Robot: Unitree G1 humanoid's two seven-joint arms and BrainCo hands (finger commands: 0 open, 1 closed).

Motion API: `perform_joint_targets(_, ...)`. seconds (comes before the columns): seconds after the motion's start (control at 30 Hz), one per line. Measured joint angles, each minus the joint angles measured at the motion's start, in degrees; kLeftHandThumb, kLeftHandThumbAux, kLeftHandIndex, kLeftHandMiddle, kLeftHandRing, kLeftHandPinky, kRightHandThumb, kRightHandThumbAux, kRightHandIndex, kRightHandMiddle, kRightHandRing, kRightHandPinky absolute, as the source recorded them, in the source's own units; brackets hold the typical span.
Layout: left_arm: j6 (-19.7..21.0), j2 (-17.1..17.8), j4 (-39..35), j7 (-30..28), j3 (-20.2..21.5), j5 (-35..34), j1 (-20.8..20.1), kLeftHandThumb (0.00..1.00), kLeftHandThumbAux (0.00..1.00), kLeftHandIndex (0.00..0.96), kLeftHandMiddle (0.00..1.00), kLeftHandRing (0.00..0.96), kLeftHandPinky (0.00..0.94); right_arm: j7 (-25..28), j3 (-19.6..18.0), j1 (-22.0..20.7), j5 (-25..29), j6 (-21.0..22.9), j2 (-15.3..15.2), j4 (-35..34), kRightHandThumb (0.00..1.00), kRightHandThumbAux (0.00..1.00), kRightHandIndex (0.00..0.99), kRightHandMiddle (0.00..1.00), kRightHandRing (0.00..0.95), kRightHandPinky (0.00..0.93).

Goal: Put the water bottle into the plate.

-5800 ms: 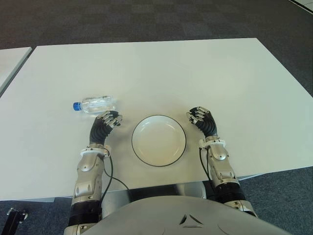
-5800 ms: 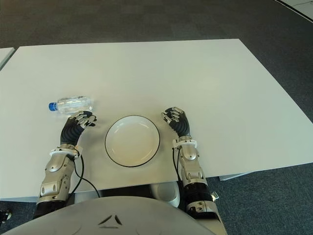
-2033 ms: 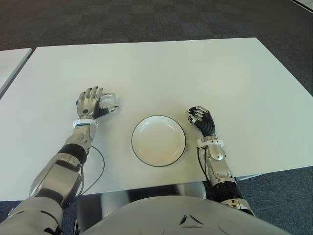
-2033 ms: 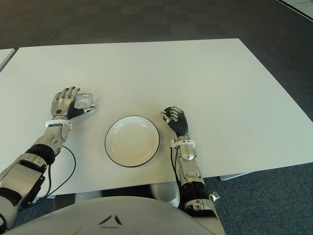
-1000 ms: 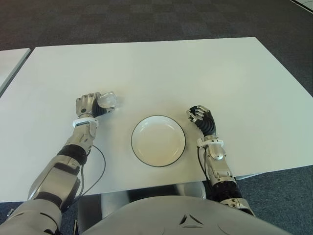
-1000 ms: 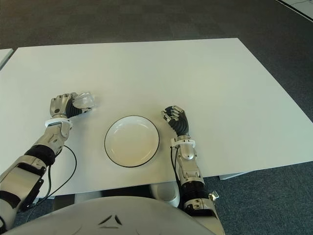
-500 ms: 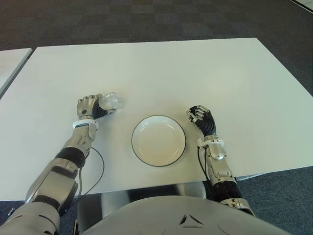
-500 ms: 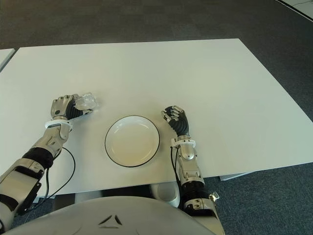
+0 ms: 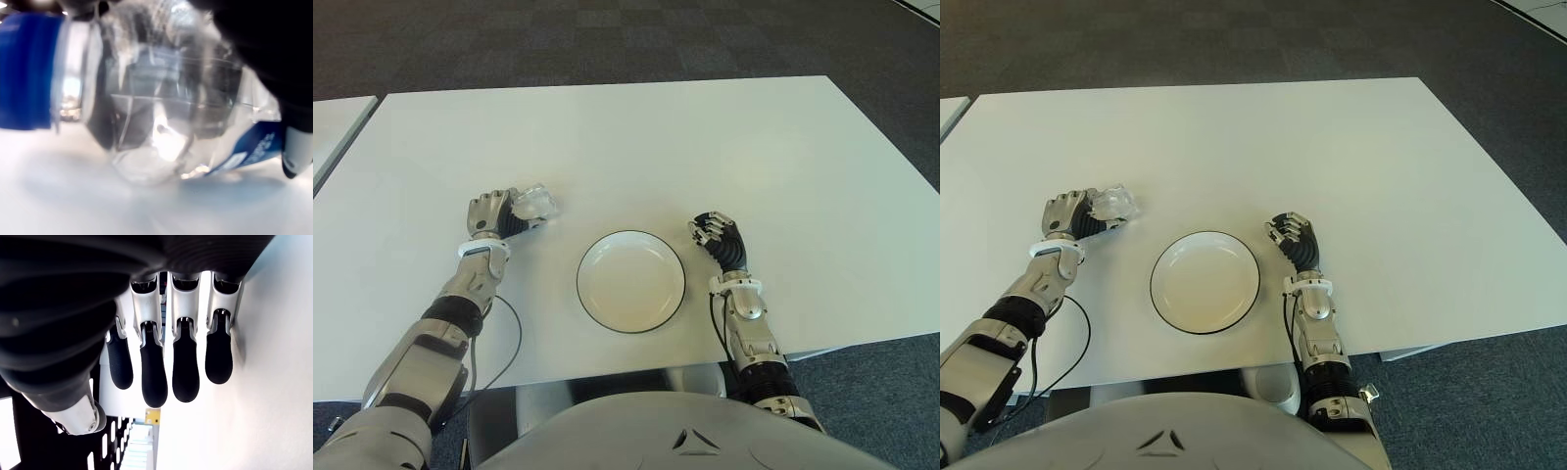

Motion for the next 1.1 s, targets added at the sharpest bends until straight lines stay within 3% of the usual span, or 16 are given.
perform_joint_targets(0.23,0.16,0.38,-4.06,-0.77,1.20,-0.04,1.85,0.850,0.670,0.393,0.535,0.836,0.776,0.46,0.02,-0.07,0.06,-0.02,-0.26,0.00,0.708,0.726,0.434,0.590,0.579,0.577)
perform_joint_targets(0.67,9.17,0.67,-33.34,-6.73,3.79,1.32,15.48,0.850,0.670,0.393,0.534,0.830,0.784,0.66,-0.20,-0.11,0.04,-0.01,-0.76,-0.10,0.708,0.726,0.434,0.577,0.569,0.567)
perform_joint_targets(0.97,9.59,0.45,-43.38,-6.70,7.12,2.44,17.38,0.850,0.670,0.393,0.534,0.840,0.779,0.80,0.08,-0.14,0.07,0.12,-0.62,-0.25,0.709,0.725,0.434,0.584,0.573,0.578)
perform_joint_targets(1.1,9.99,-0.13,-48.22,-6.77,7.98,3.63,18.23,0.851,0.670,0.393,0.534,0.840,0.733,1.01,0.08,-0.11,0.24,0.11,-0.61,-0.32,0.709,0.725,0.435,0.584,0.575,0.578)
